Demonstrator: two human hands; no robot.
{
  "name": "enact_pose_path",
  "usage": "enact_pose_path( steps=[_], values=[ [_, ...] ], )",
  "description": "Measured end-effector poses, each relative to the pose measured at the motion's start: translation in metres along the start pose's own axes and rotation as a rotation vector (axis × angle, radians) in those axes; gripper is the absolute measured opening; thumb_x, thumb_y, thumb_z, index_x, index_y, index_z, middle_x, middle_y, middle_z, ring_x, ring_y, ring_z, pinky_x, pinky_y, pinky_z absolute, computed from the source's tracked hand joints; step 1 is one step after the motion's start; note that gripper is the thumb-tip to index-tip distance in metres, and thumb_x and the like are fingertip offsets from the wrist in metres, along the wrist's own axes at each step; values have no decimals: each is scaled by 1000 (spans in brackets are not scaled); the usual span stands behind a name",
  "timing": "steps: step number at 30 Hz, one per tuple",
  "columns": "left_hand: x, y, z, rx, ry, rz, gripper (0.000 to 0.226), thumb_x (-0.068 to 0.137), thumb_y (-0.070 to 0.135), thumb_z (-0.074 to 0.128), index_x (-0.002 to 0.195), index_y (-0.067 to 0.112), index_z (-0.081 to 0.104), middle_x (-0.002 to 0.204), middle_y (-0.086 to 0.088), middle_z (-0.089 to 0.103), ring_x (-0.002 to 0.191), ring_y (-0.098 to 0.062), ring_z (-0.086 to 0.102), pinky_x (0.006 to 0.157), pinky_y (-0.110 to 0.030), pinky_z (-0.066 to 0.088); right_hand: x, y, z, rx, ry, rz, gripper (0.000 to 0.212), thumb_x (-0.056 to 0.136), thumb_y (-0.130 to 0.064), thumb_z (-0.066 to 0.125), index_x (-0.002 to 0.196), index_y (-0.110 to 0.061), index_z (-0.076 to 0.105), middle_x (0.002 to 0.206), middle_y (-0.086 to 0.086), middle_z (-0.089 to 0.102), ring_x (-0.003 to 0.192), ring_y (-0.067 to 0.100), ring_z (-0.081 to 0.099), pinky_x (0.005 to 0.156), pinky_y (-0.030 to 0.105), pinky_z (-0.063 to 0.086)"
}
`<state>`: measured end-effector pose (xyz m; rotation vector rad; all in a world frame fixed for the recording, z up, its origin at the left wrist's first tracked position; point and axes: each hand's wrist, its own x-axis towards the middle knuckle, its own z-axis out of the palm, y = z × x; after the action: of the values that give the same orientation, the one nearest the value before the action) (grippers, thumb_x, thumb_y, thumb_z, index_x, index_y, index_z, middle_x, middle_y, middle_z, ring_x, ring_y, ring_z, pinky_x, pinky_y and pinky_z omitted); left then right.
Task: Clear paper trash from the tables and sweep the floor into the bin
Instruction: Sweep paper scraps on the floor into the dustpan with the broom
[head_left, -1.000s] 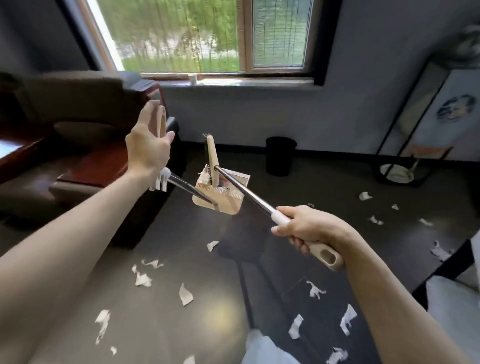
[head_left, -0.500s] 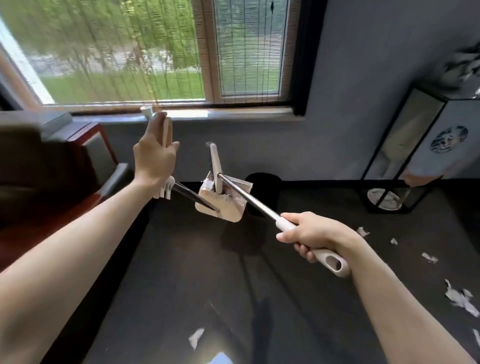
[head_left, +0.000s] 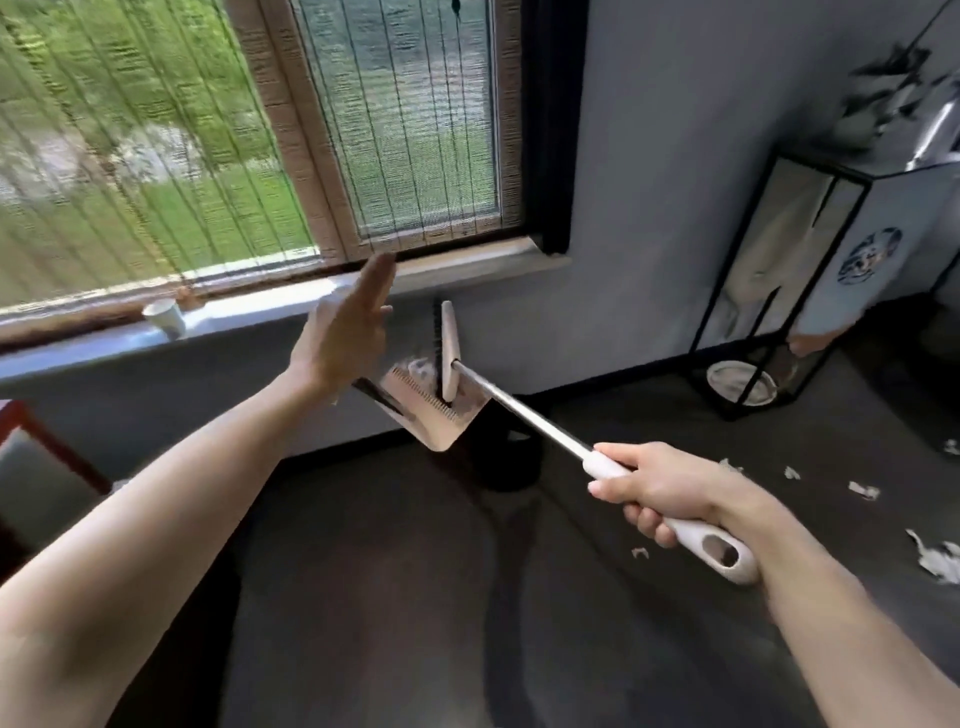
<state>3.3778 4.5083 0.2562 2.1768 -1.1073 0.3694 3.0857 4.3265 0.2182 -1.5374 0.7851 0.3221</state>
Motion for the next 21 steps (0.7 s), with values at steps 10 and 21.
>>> enact_pose_path(
  steps=[10, 21],
  values=[
    [0, 16, 106, 314, -472, 250, 63, 95, 21, 46, 150, 37, 21, 112, -14, 55, 83, -39, 62, 68, -46, 55, -15, 5, -60, 230, 236, 63, 58, 94, -12, 59, 143, -34, 37, 49, 1, 41, 35, 4, 33, 30, 14, 29],
    [-16, 43, 156, 95, -835, 314, 62, 96, 57, 34, 134, 67, -15, 119, -2, 65, 91, -34, 65, 78, -35, 49, 15, 11, -69, 408, 419, -22, 65, 93, -10, 61, 149, -23, 31, 51, -1, 47, 35, 3, 40, 33, 15, 32]
  ],
)
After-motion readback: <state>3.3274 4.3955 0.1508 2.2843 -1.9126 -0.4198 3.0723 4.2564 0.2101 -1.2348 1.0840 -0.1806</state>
